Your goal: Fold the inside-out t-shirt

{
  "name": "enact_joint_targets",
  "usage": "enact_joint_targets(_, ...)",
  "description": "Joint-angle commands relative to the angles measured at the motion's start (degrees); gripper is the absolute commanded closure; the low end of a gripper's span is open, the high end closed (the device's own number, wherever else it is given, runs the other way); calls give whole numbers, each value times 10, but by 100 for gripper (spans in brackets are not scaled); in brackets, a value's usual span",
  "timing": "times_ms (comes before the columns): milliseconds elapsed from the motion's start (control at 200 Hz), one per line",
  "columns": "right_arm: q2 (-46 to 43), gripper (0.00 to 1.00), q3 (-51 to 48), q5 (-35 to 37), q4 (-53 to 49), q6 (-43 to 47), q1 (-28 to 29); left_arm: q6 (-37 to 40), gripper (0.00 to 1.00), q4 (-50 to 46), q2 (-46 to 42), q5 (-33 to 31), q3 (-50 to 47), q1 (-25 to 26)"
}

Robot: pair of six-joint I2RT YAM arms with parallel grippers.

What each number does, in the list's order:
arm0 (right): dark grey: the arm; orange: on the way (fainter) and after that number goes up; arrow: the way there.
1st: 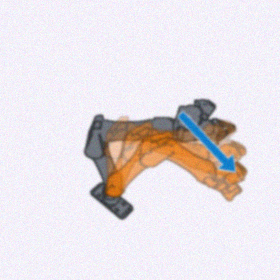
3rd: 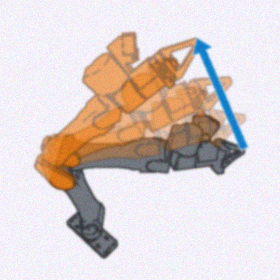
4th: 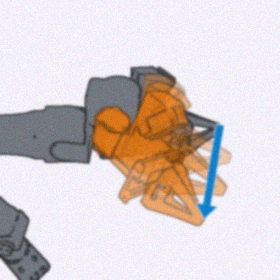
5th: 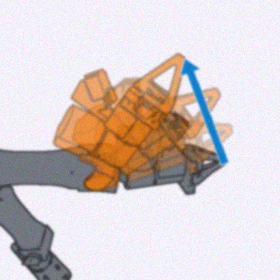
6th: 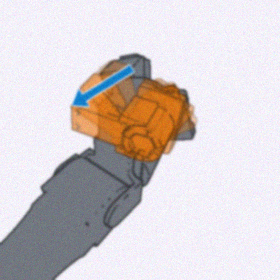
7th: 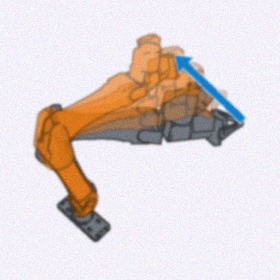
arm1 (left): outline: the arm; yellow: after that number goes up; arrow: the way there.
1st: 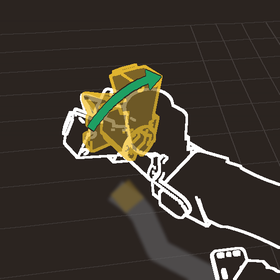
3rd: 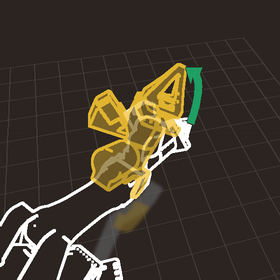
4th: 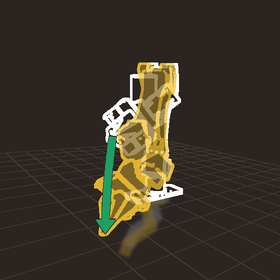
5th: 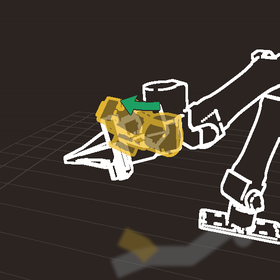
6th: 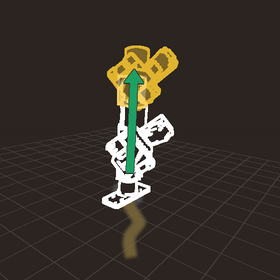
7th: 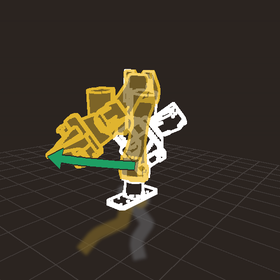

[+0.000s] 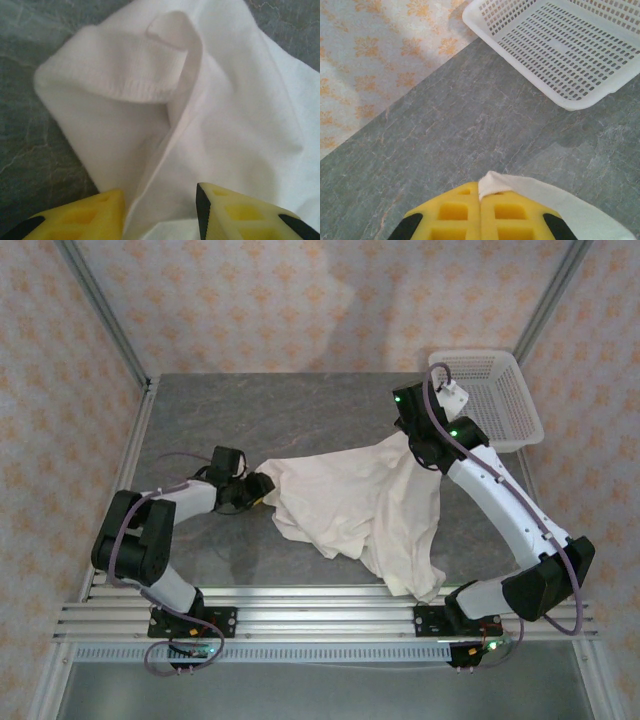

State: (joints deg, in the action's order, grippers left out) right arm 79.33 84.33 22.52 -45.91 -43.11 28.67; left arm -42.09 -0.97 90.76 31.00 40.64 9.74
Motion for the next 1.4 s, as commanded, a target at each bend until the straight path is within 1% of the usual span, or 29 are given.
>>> enact_joint_targets(0, -11, 100, -1, 2, -12, -10, -2, -13, 59, 27, -21, 10, -9, 1)
enact_joint_targets(160, -11, 100, 0, 1, -13, -8, -2, -28, 62, 48, -13, 17, 7, 1)
enact_joint_targets(360, -18, 100, -6, 8, -14, -7, -3, -30, 74, 64, 2, 37, 22, 1)
enact_joint_targets(405, -19, 100, -8, 9, -13, -8, -3, -28, 78, 63, 2, 39, 23, 1)
enact_joint_targets(460, -19, 100, -8, 8, -12, -8, -2, -25, 85, 59, 0, 39, 22, 1)
enact_joint_targets(550, -19, 100, -7, 7, -11, -9, -2, -19, 100, 56, -3, 42, 20, 1)
enact_joint_targets(726, -18, 100, 2, 8, -17, -14, -2, -13, 100, 54, -16, 62, 22, 1)
enact_joint_targets(826, -24, 100, 30, 22, -19, 2, -3, -25, 100, 36, -71, 62, 40, -18)
enact_joint_targets(891, -33, 100, 81, 55, -15, 43, -3, -25, 100, -9, -118, 70, 102, -45)
enact_joint_targets(966, -46, 100, 153, 106, -6, 81, -8, 5, 100, -118, -161, 47, 218, -82)
enact_joint_targets(1021, -65, 100, 194, 127, 23, 116, -12, 18, 100, -197, -170, 31, 317, -115)
enact_joint_targets(1081, -83, 100, 228, 134, 63, 149, -13, 11, 100, -251, -168, 42, 412, -154)
enact_joint_targets(1136, -93, 100, 264, 134, 81, 164, -14, -8, 100, -267, -164, 68, 482, -186)
enact_joint_targets(1191, -95, 100, 308, 129, 81, 174, -14, -27, 100, -271, -161, 91, 542, -206)
enact_joint_targets(1296, -103, 100, 362, 100, 91, 183, -13, -41, 100, -281, -162, 107, 636, -211)
enact_joint_targets(1361, -113, 100, 363, 55, 129, 196, -14, -59, 100, -265, -173, 105, 666, -211)
enact_joint_targets(1396, -135, 100, 358, 28, 158, 201, -14, -67, 100, -259, -179, 102, 681, -211)
